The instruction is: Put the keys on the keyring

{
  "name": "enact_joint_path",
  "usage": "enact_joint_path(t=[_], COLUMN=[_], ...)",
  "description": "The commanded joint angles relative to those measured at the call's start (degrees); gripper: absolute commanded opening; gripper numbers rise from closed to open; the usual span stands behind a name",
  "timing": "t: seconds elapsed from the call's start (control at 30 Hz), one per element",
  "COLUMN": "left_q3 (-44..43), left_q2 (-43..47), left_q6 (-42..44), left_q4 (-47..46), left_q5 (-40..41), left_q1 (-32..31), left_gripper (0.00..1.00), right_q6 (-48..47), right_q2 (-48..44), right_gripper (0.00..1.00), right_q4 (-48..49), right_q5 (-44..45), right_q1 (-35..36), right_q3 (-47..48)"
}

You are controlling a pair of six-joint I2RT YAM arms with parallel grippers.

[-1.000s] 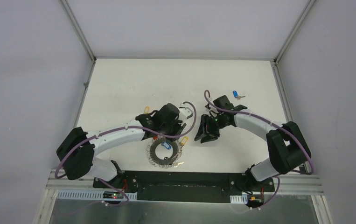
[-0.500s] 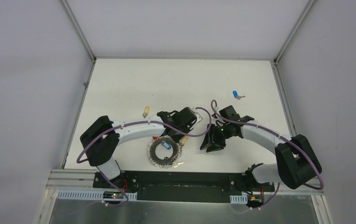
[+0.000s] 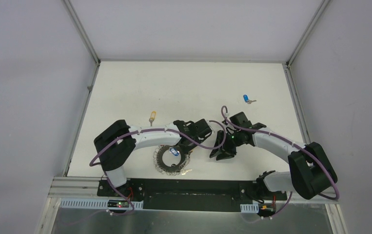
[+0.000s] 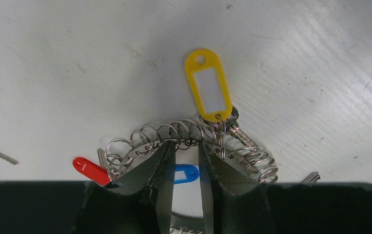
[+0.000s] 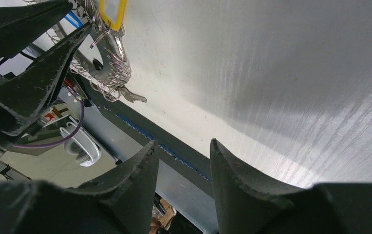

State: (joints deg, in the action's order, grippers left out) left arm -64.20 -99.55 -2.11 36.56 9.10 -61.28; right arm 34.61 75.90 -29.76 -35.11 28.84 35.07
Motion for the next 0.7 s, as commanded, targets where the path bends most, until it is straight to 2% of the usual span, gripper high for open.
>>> enact_joint_path(t=[0.0, 0.3, 0.57, 0.67], left_q3=[-2.50, -2.68, -3.69, -3.75], left_q2=[-1.22, -1.34, -1.96, -0.72], left_q6=[0.32, -0.26, 0.31, 0.04], left_q4=[1.00, 1.57, 1.74, 1.85], left_q5=[3.52, 6.85, 6.16, 6.00], left_q1=[-0.89, -0.86, -0.89, -0.86], left_gripper=[0.25, 0.26, 0.22, 0.23], right_q6=[0.29, 0.25, 0.22, 0.28], right_q2=[-0.62, -0.40, -0.43, -0.66], right_gripper=[0.46, 0.46, 0.46, 0.46], right_q4=[1.55, 1.55, 1.57, 1.55], right_q5=[0.52, 0.42, 0.31, 0.40], right_q1=[-0.28, -0.32, -0.32, -0.28], right_q3=[0.35, 0.31, 0.28, 0.24])
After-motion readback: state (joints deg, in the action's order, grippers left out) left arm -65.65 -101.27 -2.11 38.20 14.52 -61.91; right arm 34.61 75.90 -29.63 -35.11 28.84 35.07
